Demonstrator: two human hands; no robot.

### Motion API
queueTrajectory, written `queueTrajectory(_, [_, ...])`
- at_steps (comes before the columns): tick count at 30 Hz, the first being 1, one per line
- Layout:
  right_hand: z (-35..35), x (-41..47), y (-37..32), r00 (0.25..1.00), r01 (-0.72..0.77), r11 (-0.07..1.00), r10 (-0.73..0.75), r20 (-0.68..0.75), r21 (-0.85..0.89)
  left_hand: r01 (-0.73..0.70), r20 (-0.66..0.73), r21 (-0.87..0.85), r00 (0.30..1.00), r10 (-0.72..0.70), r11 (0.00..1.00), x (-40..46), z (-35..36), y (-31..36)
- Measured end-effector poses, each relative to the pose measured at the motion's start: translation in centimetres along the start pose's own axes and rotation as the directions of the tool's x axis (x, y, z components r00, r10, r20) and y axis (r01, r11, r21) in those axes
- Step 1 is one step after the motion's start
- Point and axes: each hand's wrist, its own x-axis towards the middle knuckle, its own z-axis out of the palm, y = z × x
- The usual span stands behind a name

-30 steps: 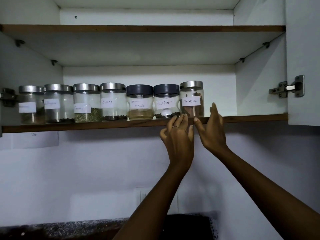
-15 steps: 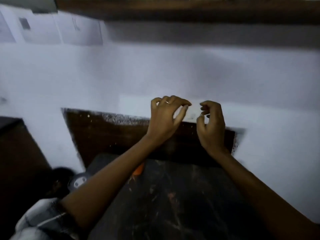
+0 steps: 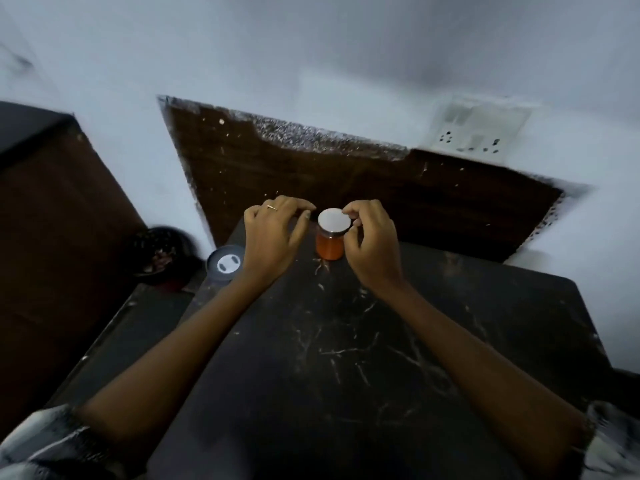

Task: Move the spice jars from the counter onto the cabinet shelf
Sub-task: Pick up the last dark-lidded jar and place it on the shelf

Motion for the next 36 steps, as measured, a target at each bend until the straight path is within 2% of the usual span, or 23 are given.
queueTrajectory(5, [7.1,-1.6,-1.2,0.982,-0.039,0.999,0.035,0.187,0.021,0.161,0.11,0.08,0.979,-0.169,0.984,-2.8,0.0,-7.6])
queueTrajectory(9, [12.0,-2.0,-2.3,0.914,-0.077,0.997,0.071,0.4,-0.002,0.316,0.201,0.149,0.918,-0.342,0.937,-4.7,-0.3,-12.8])
queueTrajectory(11, [14.5,-2.0,-2.8,0.833,-0.112,0.993,0.115,0.542,-0.039,0.393,0.286,0.163,0.859,-0.424,0.905,-5.6,-0.4,-15.1])
queueTrajectory(14, [17.2,-2.2,-3.4,0.661,-0.162,0.981,0.191,0.726,-0.111,0.46,0.383,0.121,0.796,-0.469,0.88,-7.0,-0.2,-17.3])
queueTrajectory(17, [19.1,-2.7,-3.4,0.5,-0.162,0.973,0.226,0.836,-0.166,0.509,0.443,0.027,0.765,-0.467,0.86,-8.0,0.4,-18.9])
queueTrajectory(19, [19.9,-3.0,-3.3,0.436,-0.145,0.969,0.245,0.866,-0.201,0.543,0.464,-0.076,0.762,-0.453,0.836,-8.2,0.8,-19.3])
queueTrajectory(22, [20.4,-3.1,-2.8,0.442,-0.145,0.967,0.251,0.861,-0.208,0.566,0.43,-0.183,0.781,-0.452,0.804,-8.1,1.3,-19.2])
queueTrajectory(27, [19.8,-2.8,-2.0,0.505,-0.23,0.955,0.283,0.815,-0.189,0.554,0.394,-0.232,0.805,-0.444,0.799,-7.5,1.7,-18.5])
queueTrajectory(31, [17.2,-2.4,-1.7,0.597,-0.296,0.943,0.309,0.74,-0.154,0.51,0.413,-0.35,0.837,-0.359,0.786,-6.3,1.8,-16.8])
queueTrajectory(36, [11.2,-0.6,-2.1,0.725,-0.306,0.947,0.298,0.621,-0.097,0.472,0.466,-0.498,0.853,-0.235,0.727,-3.0,1.4,-12.8])
